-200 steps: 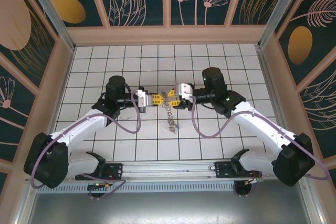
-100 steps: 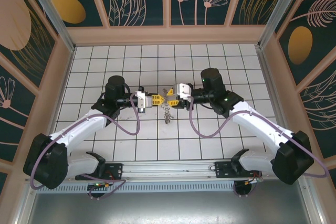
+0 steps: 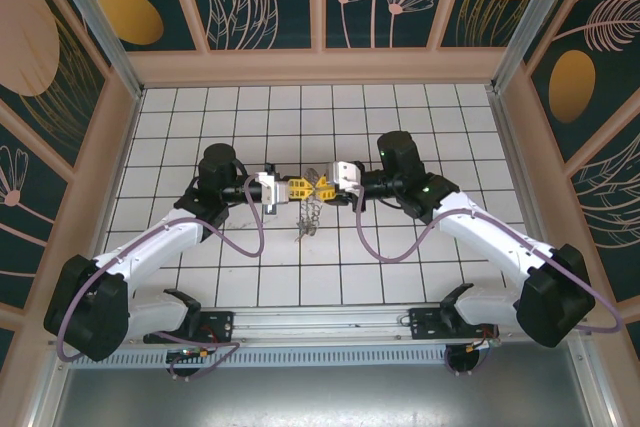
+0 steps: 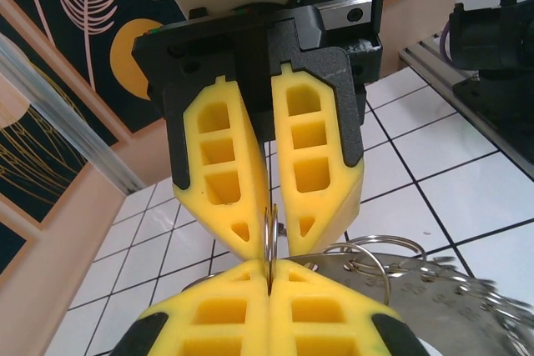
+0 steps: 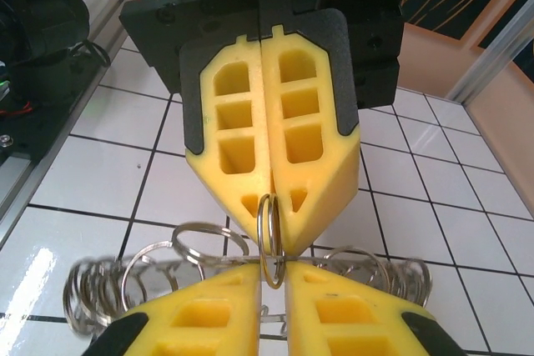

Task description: Put the keys on the keyring

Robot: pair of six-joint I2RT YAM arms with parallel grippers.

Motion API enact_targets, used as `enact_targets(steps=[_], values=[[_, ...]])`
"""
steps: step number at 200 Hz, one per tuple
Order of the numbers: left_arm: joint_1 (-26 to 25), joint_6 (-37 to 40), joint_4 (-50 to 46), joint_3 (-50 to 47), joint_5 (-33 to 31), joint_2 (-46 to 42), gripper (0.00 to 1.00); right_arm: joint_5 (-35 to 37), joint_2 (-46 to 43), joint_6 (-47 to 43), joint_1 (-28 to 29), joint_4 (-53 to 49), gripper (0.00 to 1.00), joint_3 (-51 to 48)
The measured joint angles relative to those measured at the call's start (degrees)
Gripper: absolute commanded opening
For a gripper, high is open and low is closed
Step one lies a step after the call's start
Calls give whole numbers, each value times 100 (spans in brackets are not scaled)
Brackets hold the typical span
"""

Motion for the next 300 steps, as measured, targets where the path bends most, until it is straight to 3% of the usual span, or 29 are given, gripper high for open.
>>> enact_targets(steps=[21,60,83,224,251,280,300], values=[[0,-48,24,0,15,0,0,37,0,13,2,35,0,0],[7,-179,79,0,-24,0,0,109,-7,22,4,197,0,-46],[2,-256,81,0,-42,0,14,153,-109,136,11,595,0,-293],[-24,-721,339,70,107,0,22,304,-378,1147,109,2441,0,-1215],[-22,-800,365,122,170,52,19,361,-413,1290,116,2736,0,-1349],[-20,-868,400,151,302,116,0,422,-420,1488,116,3110,0,-1515],[-2,-844,396,173,345,136,0,446,-420,1526,116,3132,0,-1526]])
